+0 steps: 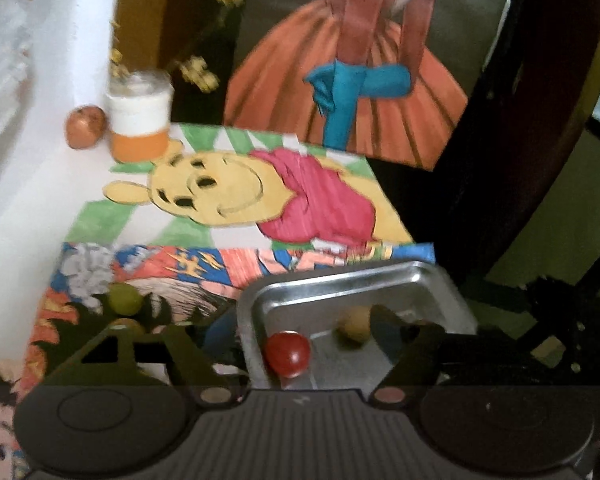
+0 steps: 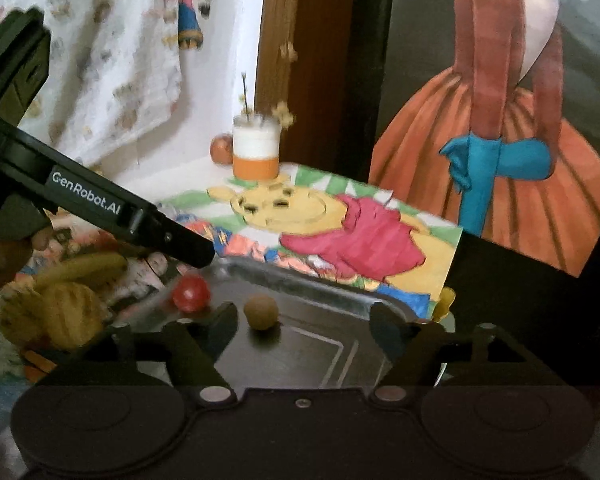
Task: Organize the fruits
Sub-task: 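Withdraw both open tools from the tray back toward the fruit pile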
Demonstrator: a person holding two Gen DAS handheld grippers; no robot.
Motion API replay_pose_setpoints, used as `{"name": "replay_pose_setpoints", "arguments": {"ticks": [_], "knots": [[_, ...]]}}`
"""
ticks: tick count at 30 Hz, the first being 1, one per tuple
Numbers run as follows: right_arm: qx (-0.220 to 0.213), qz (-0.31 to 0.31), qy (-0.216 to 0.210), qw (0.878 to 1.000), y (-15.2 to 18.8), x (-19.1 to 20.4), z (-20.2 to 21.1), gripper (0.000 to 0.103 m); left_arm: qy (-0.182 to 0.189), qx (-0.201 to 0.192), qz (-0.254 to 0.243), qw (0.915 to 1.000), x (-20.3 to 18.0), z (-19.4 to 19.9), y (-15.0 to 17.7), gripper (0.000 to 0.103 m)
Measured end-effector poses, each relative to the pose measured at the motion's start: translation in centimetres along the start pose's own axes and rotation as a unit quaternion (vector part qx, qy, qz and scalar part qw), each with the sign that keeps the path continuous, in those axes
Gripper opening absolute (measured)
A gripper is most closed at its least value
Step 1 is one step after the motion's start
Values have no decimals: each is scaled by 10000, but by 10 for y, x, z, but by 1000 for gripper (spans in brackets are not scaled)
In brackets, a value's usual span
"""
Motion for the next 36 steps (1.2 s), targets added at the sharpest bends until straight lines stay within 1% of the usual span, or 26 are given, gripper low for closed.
{"name": "replay_pose_setpoints", "arguments": {"ticks": [1,3,5,8,11,17,23,27,31,33,36], "knots": [[-87,-56,7,9999,-2,3,9,84,-15,-92,35,10000,0,8,1,86],[-261,-150,26,9995,-5,10,28,91,-52,-299,142,9994,1,29,5,93],[-418,-193,89,9989,-8,19,46,97,-88,-497,226,9985,2,48,12,98],[-573,-181,105,9981,-10,33,72,99,-174,-828,287,9960,3,83,25,102],[-687,-259,83,9973,-10,47,97,102,-380,-1030,344,9934,2,114,40,103],[-741,-388,0,9965,-8,77,137,102,-603,-1281,350,9893,0,167,77,103],[-722,-411,35,9965,1,108,170,102,-747,-1398,235,9871,0,201,115,103],[-683,-543,120,9961,11,121,186,102,-854,-1480,219,9851,2,219,141,103],[-611,-614,278,9959,22,132,200,102,-1026,-1465,224,9836,2,232,163,103],[-567,-710,321,9954,27,136,206,102,-1048,-1460,249,9834,3,237,175,103],[-443,-833,325,9950,37,142,213,102,-1050,-1341,358,9847,9,240,189,103]]}}
Point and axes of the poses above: each gripper's, at about its wrist camera, not at the fingertips, and z roughly against the way its jaws point, x to its left, y to its underside, the point moved 2 cm from there along -z, roughly the way its jaws point, and after that the axes turned 2 degrees about y, right-handed, at the moved point
